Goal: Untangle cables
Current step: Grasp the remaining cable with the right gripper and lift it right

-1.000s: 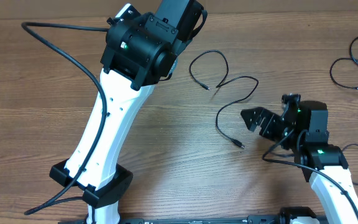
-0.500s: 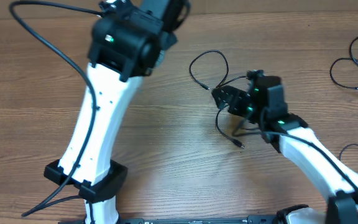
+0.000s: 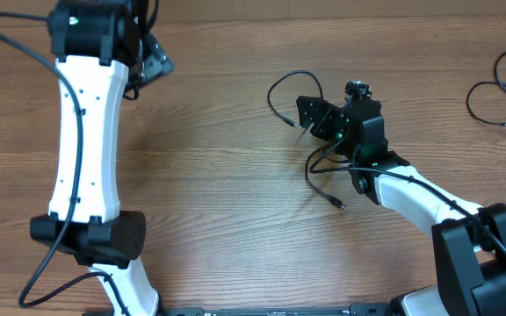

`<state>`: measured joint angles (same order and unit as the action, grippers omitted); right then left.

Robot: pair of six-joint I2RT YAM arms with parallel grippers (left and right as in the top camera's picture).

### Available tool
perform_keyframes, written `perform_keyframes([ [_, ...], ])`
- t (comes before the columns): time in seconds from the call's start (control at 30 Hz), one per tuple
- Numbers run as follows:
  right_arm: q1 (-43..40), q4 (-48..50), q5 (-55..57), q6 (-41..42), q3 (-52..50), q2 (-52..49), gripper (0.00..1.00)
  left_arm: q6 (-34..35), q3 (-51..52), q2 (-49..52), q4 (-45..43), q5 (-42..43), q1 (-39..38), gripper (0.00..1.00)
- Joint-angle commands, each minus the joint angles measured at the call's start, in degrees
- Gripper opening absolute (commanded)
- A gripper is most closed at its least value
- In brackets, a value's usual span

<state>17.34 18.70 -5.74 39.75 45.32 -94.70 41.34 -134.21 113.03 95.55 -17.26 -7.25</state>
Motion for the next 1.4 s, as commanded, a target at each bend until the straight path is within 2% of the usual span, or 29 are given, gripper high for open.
perform_keyframes([
  [0.0, 0.07, 0.55, 3.17, 0.79, 1.27, -0.96, 0.68, -1.92, 6.03, 0.33, -1.95, 0.37, 0.15, 1.0],
  [0.07, 0.07, 0.59, 2.4, 0.76, 1.27, -1.18, 0.57, -1.95, 9.62, 0.33, -3.96, 0.09, 0.15, 1.0],
  [0.13, -0.02, 1.14, 0.2, -0.2, 1.49, -1.05, 0.42, -1.95, 12.83, 0.33, -5.77, 0.13, 0.2, 0.99],
  [0.2, -1.55, 1.18, -5.99, -5.14, 3.37, -0.31, 0.18, -1.92, 15.47, 0.33, -7.08, 0.17, 0.2, 1.0],
  [0.3, -5.44, -3.19, -13.2, -9.88, 9.27, 1.6, 0.04, -1.9, 18.36, 0.33, -8.24, 0.39, 0.2, 1.0],
  [0.43, -11.74, -17.62, -14.67, -19.28, 22.18, 2.19, 0.04, -1.92, 20.48, 0.33, -8.59, 0.42, 0.13, 0.99],
  [0.57, -15.67, -26.4, -12.09, -27.17, 32.7, 2.16, 0.04, -1.97, 21.35, 0.33, -8.61, 1.03, 0.11, 0.99],
  [0.73, -20.2, -26.47, -6.69, -31.01, 39.8, 2.1, 0.04, -1.95, 21.35, 0.33, -8.66, 1.01, 0.11, 0.99],
  [0.93, -24.24, -23.23, -2.8, -32.83, 40.68, 0.39, 0.04, -1.95, 21.35, 0.33, -8.66, 1.01, 0.11, 0.99],
  [1.17, -28.39, -23.26, -1.11, -34.27, 40.68, -9.31, 0.04, -1.95, 21.35, 0.33, -8.66, 1.01, 0.11, 1.0],
  [1.37, -30.86, -27.06, 2.6, -33.59, 40.68, -17.7, 0.04, -1.95, 21.35, 0.33, -8.66, 1.01, 0.11, 0.99],
])
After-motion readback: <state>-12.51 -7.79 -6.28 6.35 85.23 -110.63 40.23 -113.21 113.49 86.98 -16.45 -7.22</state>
